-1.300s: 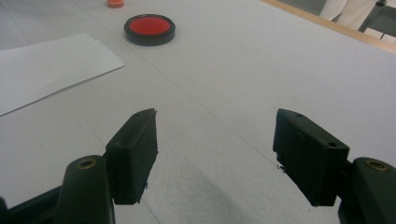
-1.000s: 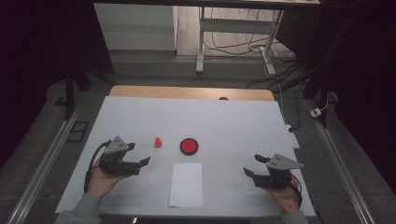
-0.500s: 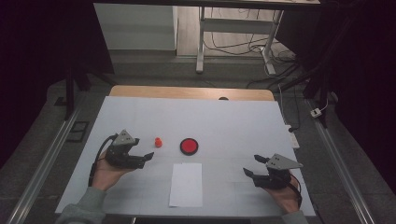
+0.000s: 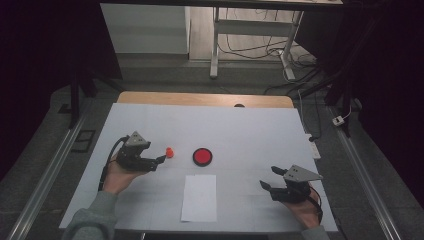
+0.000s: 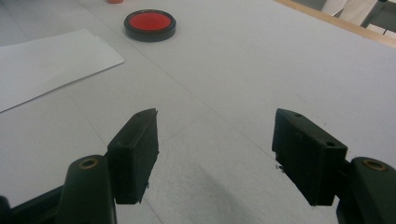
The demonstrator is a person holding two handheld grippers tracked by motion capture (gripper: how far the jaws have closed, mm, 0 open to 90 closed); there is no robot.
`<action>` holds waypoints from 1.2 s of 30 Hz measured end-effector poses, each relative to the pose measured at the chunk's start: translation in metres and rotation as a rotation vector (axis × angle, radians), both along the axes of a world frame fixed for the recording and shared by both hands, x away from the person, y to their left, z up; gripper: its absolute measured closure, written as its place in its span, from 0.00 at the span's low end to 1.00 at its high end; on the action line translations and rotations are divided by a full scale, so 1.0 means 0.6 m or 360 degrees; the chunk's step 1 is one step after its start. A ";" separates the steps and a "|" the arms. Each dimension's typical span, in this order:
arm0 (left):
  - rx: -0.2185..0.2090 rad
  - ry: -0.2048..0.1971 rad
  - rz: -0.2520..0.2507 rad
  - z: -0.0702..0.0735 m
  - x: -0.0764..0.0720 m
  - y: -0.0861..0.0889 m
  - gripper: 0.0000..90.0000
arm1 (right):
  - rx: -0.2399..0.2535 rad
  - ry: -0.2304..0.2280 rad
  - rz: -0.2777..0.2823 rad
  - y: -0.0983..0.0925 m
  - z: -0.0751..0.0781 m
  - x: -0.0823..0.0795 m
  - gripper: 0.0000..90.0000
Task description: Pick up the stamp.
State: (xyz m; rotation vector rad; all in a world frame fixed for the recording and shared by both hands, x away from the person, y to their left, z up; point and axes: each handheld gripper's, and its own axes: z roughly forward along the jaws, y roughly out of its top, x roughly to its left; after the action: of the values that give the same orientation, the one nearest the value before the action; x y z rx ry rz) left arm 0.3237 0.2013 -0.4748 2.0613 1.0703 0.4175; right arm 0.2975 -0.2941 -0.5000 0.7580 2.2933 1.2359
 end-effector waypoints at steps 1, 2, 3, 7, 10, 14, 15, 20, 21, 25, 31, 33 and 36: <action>0.0005 0.0002 0.0007 -0.001 0.003 0.000 0.23 | 0.0000 0.0001 0.0000 0.000 0.000 0.000 0.34; 0.0014 0.0001 0.0008 -0.002 0.006 0.000 0.23 | -0.0003 0.0005 0.0000 0.000 -0.001 0.001 0.34; 0.0026 0.0000 0.0011 -0.002 0.009 -0.001 0.23 | -0.0003 0.0005 0.0000 0.000 -0.001 0.001 0.34; 0.0041 0.0001 0.0015 -0.001 0.016 -0.005 0.23 | -0.0027 0.0000 -0.0008 0.000 0.000 0.000 0.34; 0.0028 -0.0010 0.0011 0.006 0.019 -0.006 0.23 | -0.0011 -0.0002 -0.0008 -0.001 0.001 -0.001 0.34; 0.0029 -0.0010 0.0008 0.013 0.033 -0.012 0.24 | -0.0019 -0.0009 -0.0013 -0.002 0.002 -0.002 0.34; 0.0027 -0.0001 0.0002 0.013 0.037 -0.015 0.24 | -0.0014 -0.0011 -0.0017 -0.002 0.002 -0.002 0.34; 0.0031 0.0028 -0.0015 0.001 0.056 -0.025 0.24 | -0.0009 -0.0013 -0.0020 -0.003 0.001 -0.002 0.35; 0.0034 0.0033 -0.0017 -0.002 0.058 -0.026 0.24 | -0.0033 -0.0011 -0.0031 -0.003 0.002 -0.002 0.35; 0.0075 0.0048 -0.0029 -0.014 0.067 -0.030 0.25 | -0.0032 -0.0005 -0.0033 -0.003 0.000 0.000 0.35; 0.0103 0.0090 -0.0035 -0.033 0.080 -0.037 0.27 | -0.0039 -0.0004 -0.0036 -0.003 -0.001 -0.001 0.36; 0.0115 0.0095 -0.0034 -0.037 0.082 -0.039 0.28 | -0.0053 -0.0010 -0.0041 -0.001 -0.001 -0.002 0.36; 0.0127 0.0094 -0.0030 -0.042 0.083 -0.039 0.29 | -0.0044 -0.0009 -0.0028 -0.001 -0.002 -0.001 0.36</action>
State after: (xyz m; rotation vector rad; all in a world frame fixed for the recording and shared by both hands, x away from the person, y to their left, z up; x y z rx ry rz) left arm 0.3733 0.1779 -0.4999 2.1641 1.0839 0.3978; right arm 0.2967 -0.2945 -0.5011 0.7623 2.2900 1.1946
